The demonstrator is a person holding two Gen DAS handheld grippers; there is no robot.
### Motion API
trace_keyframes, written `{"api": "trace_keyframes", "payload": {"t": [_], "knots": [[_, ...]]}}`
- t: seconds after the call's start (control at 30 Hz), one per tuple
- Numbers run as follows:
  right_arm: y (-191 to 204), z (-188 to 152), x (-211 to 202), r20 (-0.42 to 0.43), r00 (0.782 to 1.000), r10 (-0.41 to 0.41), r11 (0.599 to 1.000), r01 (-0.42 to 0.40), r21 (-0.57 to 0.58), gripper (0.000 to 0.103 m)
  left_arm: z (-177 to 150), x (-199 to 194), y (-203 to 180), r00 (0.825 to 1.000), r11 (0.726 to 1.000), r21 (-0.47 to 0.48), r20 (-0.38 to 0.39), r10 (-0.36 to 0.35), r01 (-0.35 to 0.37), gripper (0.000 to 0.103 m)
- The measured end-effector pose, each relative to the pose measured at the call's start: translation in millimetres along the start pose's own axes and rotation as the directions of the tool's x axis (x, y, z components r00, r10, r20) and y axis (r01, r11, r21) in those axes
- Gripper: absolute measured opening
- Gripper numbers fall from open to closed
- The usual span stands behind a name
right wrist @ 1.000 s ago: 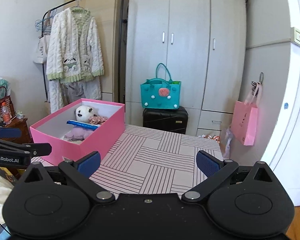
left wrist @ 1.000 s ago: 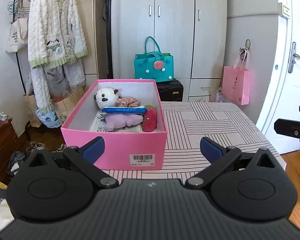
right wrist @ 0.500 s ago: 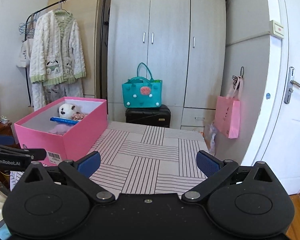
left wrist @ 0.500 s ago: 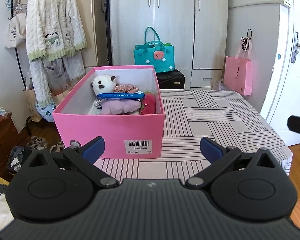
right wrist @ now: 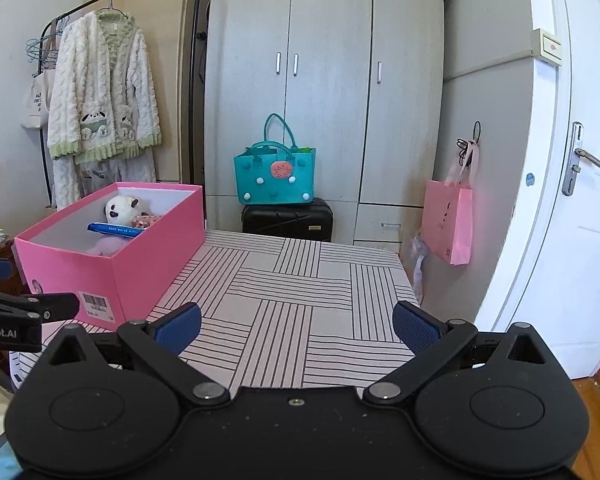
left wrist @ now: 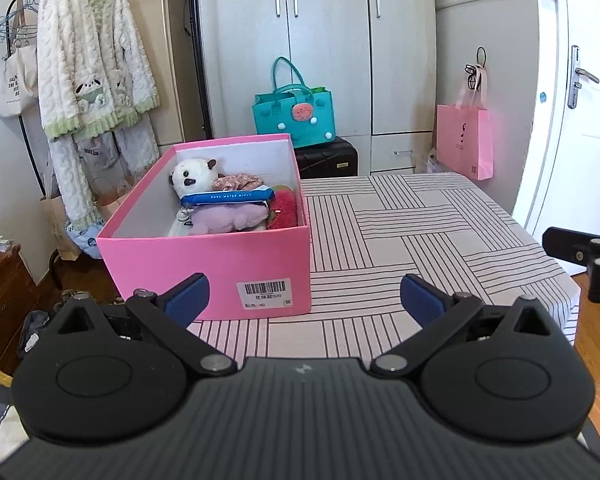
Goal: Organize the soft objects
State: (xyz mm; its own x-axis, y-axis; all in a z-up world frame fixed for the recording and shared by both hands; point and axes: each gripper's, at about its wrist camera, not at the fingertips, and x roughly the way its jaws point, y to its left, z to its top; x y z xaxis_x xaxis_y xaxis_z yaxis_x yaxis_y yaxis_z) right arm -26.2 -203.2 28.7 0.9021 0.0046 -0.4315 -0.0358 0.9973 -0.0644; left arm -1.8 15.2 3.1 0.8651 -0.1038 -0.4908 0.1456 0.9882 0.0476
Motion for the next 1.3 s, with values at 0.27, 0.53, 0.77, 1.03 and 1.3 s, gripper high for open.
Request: {"api": "trace_keyframes", "payload": {"t": [0.27, 0.53, 0.77, 1.03, 1.3], "knots": [[12, -2, -6, 0.036, 0.999, 0.012, 0.998, -0.01, -0.057, 0.103, -3, 3, -2, 1.0, 1.0, 0.0, 0.001, 0.024, -0.024, 0.103], [19, -3, -6, 0.068, 0.998, 0.014, 0.997, -0.009, -0.082, 0.103, -6, 4, 2, 1.0, 1.0, -0.019, 0.003, 0.007, -0.007, 0.103], [15, -7, -7, 0.072, 0.994, 0.078, 0.996, -0.074, -0.051, 0.103, -8, 3, 5, 1.0, 0.999, -0.033, 0.007, 0.009, -0.009, 0.103], [14, -8, -6, 0.075, 0.996, 0.049, 0.998, -0.045, -0.053, 0.103, -9, 2, 7, 1.0, 1.0, -0.019, 0.014, 0.0, 0.001, 0.103], [15, -7, -6, 0.073, 0.996, 0.042, 0.998, -0.038, -0.05, 0.103, -8, 4, 10, 1.0, 1.0, -0.018, 0.015, 0.019, -0.019, 0.103]]}}
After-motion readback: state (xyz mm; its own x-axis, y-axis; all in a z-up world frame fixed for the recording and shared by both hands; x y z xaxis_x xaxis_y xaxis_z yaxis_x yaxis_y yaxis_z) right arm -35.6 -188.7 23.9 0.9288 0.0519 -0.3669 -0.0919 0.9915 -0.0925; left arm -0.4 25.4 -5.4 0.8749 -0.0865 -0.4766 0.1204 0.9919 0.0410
